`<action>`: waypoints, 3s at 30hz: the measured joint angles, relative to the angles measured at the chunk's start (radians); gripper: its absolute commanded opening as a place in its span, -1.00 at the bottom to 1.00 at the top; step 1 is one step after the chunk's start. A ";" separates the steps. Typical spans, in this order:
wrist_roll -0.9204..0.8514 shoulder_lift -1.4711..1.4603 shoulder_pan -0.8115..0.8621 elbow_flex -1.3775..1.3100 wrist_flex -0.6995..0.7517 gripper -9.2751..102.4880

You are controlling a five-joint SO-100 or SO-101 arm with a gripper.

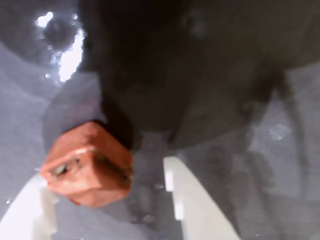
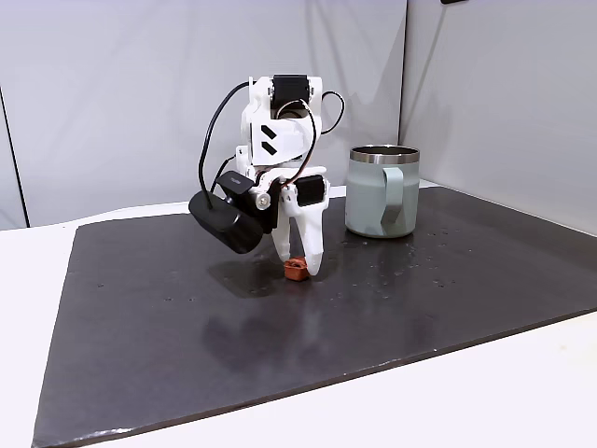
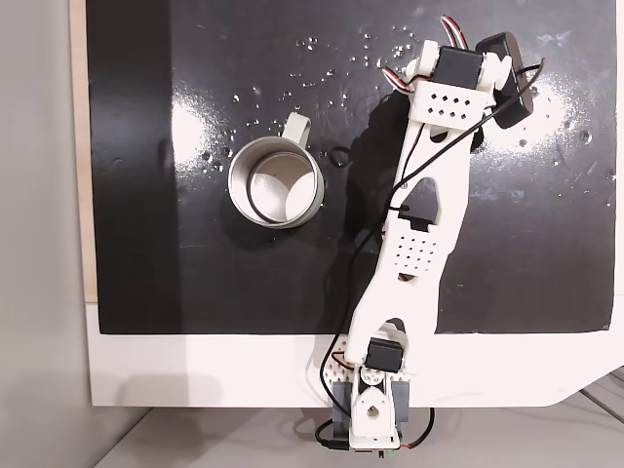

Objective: Grasp a cube and put it in the cup.

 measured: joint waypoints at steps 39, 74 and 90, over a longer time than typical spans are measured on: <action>0.008 -0.005 0.026 0.006 0.000 -0.72; 0.044 0.765 0.028 0.365 0.000 -0.72; 0.092 0.824 -0.107 0.374 0.000 -0.72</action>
